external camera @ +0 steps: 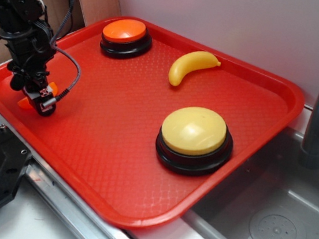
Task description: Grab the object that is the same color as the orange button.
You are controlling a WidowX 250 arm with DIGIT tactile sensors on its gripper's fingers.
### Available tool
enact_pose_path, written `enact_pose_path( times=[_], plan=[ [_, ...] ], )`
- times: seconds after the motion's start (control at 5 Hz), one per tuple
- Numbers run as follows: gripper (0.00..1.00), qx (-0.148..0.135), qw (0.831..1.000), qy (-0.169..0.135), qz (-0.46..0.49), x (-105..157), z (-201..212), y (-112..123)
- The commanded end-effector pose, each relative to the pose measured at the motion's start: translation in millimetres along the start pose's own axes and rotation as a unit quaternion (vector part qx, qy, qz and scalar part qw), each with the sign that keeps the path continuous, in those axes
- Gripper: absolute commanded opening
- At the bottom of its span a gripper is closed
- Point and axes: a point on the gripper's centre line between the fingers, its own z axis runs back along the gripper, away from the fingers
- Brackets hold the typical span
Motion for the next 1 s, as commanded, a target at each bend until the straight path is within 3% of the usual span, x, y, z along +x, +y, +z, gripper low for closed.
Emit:
enact_pose_path(
  times=[0.0,0.2,0.4,0.6,0.8],
  plan=[
    [0.00,0.015,0.999,-0.018,0.038,39.1,61.9,-6.7],
    [0.00,0.027,1.000,-0.002,0.017,49.3,112.1,-22.7],
    [0.00,0.040,0.999,-0.006,0.009,60.5,157.9,-39.7],
    [0.00,0.035,0.999,-0.003,-0.001,66.6,181.0,-50.4],
    [0.00,0.059,0.998,-0.008,0.006,63.8,194.0,-56.3]
  ],
)
